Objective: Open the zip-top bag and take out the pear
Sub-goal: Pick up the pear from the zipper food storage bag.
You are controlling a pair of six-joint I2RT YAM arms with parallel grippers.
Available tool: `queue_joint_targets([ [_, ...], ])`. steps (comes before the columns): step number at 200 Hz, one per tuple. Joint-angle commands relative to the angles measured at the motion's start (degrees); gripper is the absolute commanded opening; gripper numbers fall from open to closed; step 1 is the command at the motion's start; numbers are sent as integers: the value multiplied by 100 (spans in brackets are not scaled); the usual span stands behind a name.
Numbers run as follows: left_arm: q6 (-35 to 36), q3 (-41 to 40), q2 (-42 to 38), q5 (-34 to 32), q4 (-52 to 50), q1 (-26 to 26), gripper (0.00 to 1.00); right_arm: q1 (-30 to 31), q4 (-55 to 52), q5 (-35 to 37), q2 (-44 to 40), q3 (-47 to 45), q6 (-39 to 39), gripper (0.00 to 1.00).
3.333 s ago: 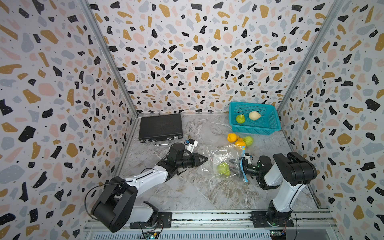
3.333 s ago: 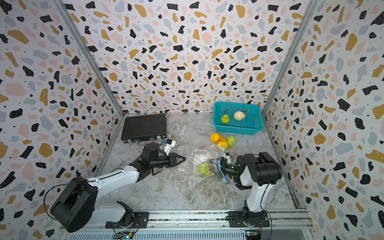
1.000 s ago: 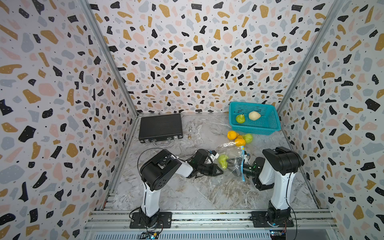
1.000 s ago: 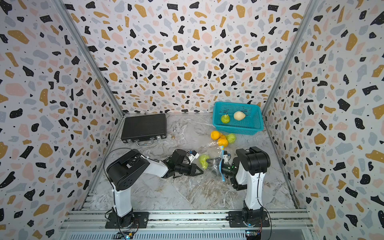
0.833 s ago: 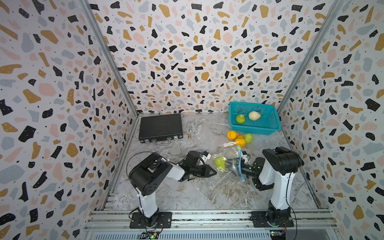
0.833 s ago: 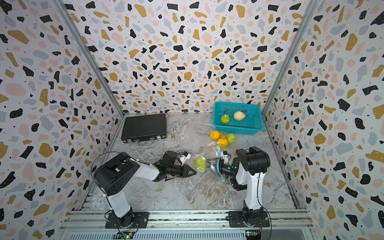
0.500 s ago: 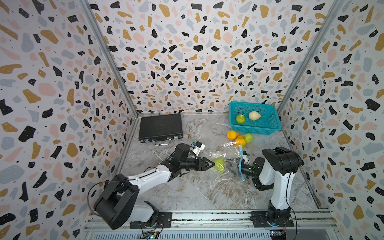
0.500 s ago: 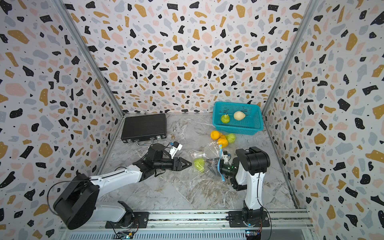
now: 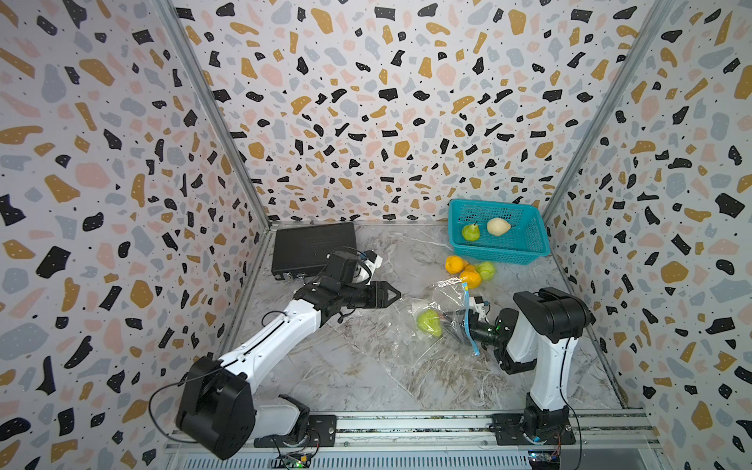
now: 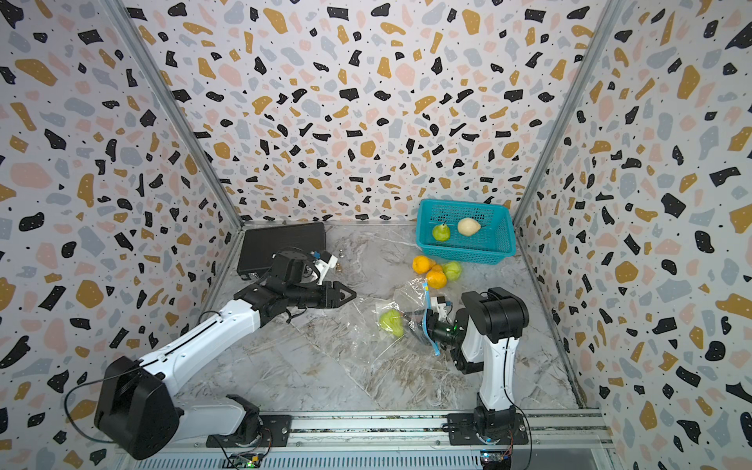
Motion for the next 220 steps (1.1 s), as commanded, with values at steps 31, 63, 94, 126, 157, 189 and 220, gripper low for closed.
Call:
queue_joint_targets([
  [31,-24,12,1626,-460,451,-633,48,-21,-1460,419,656,-477,-192,71],
  [63,-144,65,2188,-568,879,-906,42,-21,-1634,427,653,-473,-312,71],
  [94,-357,86,2537,-471,1338,-1154,42,14,-1773,431,673,-450,-395,71],
  [126,-259,480,2908,-290,1351,-1429,38,32,-1957,451,674,-398,-467,73],
  [157,-407,458,3078,-95,1762,-1505,38,49,-2157,469,645,-323,-541,74],
  [189,-416,446,3215,340,2235,-1563,30,58,-2267,513,647,-259,-541,74],
  [220,-498,-193,2495,265,2461,-1317,23,58,-2186,550,651,-283,-467,72],
])
